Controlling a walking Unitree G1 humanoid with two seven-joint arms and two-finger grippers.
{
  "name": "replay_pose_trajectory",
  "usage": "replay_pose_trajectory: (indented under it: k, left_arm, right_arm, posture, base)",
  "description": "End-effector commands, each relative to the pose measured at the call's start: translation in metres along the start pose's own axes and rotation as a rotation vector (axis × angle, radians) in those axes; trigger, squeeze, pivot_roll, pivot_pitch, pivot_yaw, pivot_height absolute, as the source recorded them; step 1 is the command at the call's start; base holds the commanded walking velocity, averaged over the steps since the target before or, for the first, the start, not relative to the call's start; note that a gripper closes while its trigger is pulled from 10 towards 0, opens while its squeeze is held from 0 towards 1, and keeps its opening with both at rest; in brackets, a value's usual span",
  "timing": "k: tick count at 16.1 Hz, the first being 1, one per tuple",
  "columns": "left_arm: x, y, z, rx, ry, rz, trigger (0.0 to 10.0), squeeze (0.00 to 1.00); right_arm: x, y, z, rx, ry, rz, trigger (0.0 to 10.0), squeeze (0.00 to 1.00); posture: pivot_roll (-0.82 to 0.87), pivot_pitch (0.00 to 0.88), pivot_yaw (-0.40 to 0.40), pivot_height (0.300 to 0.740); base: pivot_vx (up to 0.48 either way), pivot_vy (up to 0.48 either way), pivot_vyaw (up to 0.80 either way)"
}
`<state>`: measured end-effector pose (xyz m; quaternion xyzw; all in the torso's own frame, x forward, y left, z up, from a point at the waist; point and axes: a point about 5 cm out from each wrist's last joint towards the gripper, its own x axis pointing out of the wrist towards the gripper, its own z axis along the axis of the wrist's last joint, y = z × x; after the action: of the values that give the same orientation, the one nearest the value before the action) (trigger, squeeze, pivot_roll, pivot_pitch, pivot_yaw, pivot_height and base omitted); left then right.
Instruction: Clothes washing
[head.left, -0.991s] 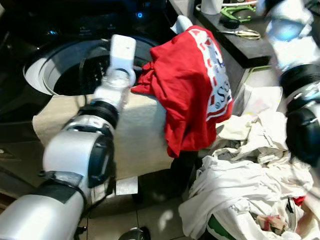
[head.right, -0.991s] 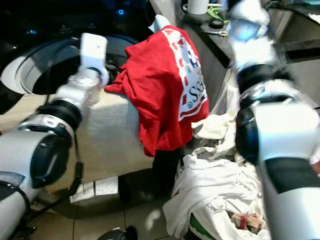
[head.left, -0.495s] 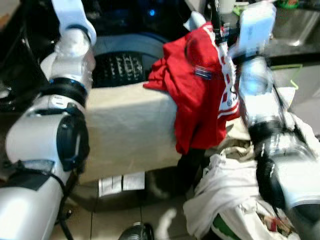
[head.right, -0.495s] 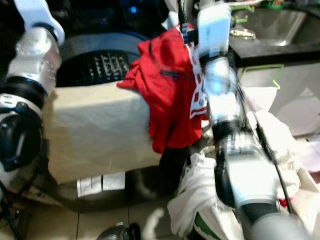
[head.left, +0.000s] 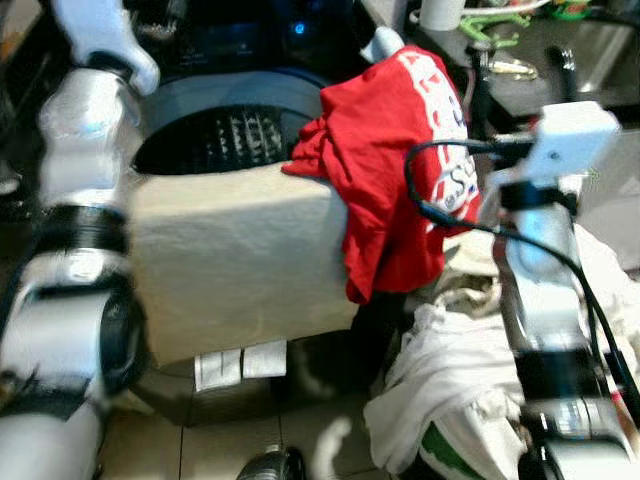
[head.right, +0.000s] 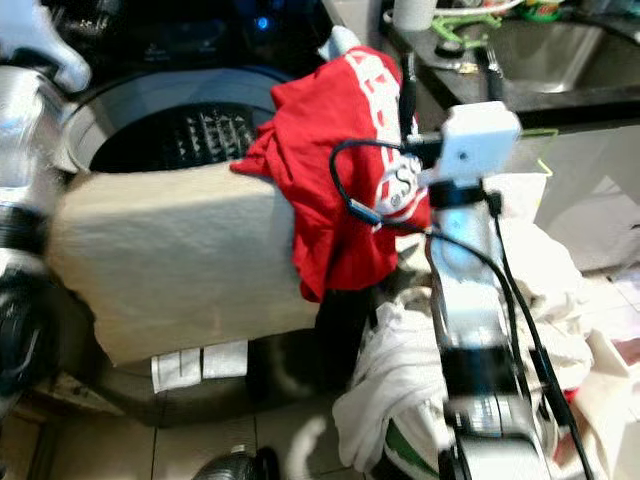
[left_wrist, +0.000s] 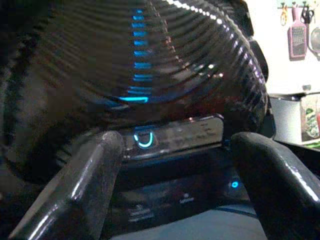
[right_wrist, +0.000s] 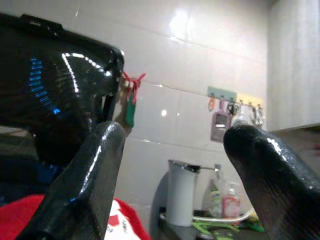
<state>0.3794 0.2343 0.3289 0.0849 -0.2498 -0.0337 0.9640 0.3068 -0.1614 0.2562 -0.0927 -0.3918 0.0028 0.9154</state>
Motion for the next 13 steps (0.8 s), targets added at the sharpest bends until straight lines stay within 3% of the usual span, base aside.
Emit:
replay_pose_trajectory:
  k: [1,3,4,5,6,7,8,9,10,12,13]
  left_arm:
    - [-0.008,0.008,0.005,0.029,0.004,-0.023,10.0,0.0]
    - [-0.035,0.003,-0.023,0.089,0.128,-0.102,10.0,0.0]
    - [-0.04,-0.002,-0.029,0.074,0.153,-0.123,10.0,0.0]
    - [-0.055,-0.011,-0.04,0.095,0.167,-0.168,10.0,0.0]
    - [-0.07,-0.013,-0.049,0.047,0.214,-0.164,10.0,0.0]
    - [-0.085,-0.009,-0.051,-0.095,0.23,-0.038,10.0,0.0]
    - [-0.093,-0.003,-0.051,-0.195,0.216,0.093,10.0,0.0]
    - [-0.097,0.0,-0.051,-0.219,0.202,0.143,10.0,0.0]
    - [-0.109,0.001,-0.056,-0.273,0.205,0.25,10.0,0.0]
    - [-0.135,-0.008,-0.067,-0.365,0.245,0.38,10.0,0.0]
    - [-0.14,-0.01,-0.069,-0.391,0.258,0.406,10.0,0.0]
  right_arm:
    - [0.0,-0.001,0.013,-0.005,-0.021,-0.015,10.0,0.0]
    - [-0.018,-0.002,0.011,0.028,0.065,-0.015,10.0,0.0]
    - [-0.023,-0.002,0.007,0.036,0.093,-0.018,10.0,0.0]
    - [-0.035,-0.002,0.003,0.029,0.151,-0.017,10.0,0.0]
    - [-0.047,-0.003,-0.001,0.04,0.209,-0.014,10.0,0.0]
    - [-0.059,-0.003,-0.006,0.045,0.275,-0.012,10.0,0.0]
    - [-0.061,-0.001,-0.006,0.046,0.285,-0.004,10.0,0.0]
    - [-0.061,-0.001,-0.006,0.046,0.286,-0.001,10.0,0.0]
    - [-0.061,0.0,-0.007,0.04,0.284,0.01,10.0,0.0]
    - [-0.064,0.0,-0.01,0.026,0.294,0.025,10.0,0.0]
    - [-0.066,0.0,-0.011,0.022,0.299,0.031,10.0,0.0]
  posture:
    - [0.01,0.0,0.049,0.74]
    - [0.04,0.0,0.015,0.74]
    - [0.04,0.0,0.008,0.74]
    - [0.05,0.0,0.004,0.74]
    - [0.05,0.0,0.0,0.74]
    - [0.06,0.0,-0.006,0.74]
    - [0.07,0.0,-0.008,0.74]
    - [0.07,0.0,-0.008,0.74]
    - [0.07,0.0,-0.01,0.74]
    - [0.07,0.0,-0.012,0.74]
    - [0.08,0.0,-0.014,0.74]
  base:
    - [0.0,0.0,0.0]
    - [0.0,0.0,0.0]
    - [0.0,0.0,0.0]
    - [0.0,0.0,0.0]
    - [0.0,0.0,0.0]
    - [0.0,0.0,0.0]
    - [0.0,0.0,0.0]
    - [0.0,0.0,0.0]
    - [0.0,0.0,0.0]
    - [0.0,0.0,0.0]
    - [0.0,0.0,0.0]
